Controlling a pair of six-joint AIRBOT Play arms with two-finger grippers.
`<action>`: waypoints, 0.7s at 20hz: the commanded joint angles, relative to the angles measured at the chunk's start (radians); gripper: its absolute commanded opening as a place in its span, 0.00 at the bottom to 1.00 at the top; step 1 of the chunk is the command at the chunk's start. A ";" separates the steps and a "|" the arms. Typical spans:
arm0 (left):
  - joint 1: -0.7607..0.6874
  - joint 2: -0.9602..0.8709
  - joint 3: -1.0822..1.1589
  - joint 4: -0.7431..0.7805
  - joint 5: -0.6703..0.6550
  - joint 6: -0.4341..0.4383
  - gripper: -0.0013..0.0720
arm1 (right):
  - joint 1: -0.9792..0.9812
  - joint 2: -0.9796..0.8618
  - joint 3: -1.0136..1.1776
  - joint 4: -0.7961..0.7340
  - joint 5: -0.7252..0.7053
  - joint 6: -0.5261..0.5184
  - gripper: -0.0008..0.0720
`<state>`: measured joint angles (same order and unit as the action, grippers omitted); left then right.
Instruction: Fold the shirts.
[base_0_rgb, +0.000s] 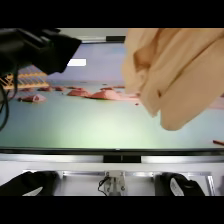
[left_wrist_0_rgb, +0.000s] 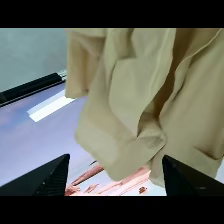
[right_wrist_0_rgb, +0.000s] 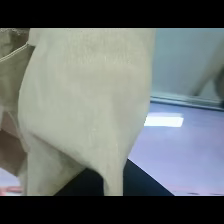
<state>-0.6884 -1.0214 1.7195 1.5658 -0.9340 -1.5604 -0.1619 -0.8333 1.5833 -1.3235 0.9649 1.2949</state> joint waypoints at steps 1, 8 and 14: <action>0.007 -0.002 0.006 0.051 0.033 0.003 0.95 | -0.149 -0.006 0.085 -0.295 0.022 0.201 0.08; 0.037 -0.026 0.006 0.058 0.032 0.003 0.95 | -0.634 -0.124 0.168 -0.191 0.042 0.201 0.08; 0.051 -0.045 0.006 0.058 0.033 0.003 0.94 | -0.810 -0.254 0.246 -0.139 -0.002 0.258 0.08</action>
<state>-0.6422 -1.0588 1.7245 1.6226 -0.9020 -1.5574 -0.8886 -1.0298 1.7966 -1.5017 0.9764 1.5284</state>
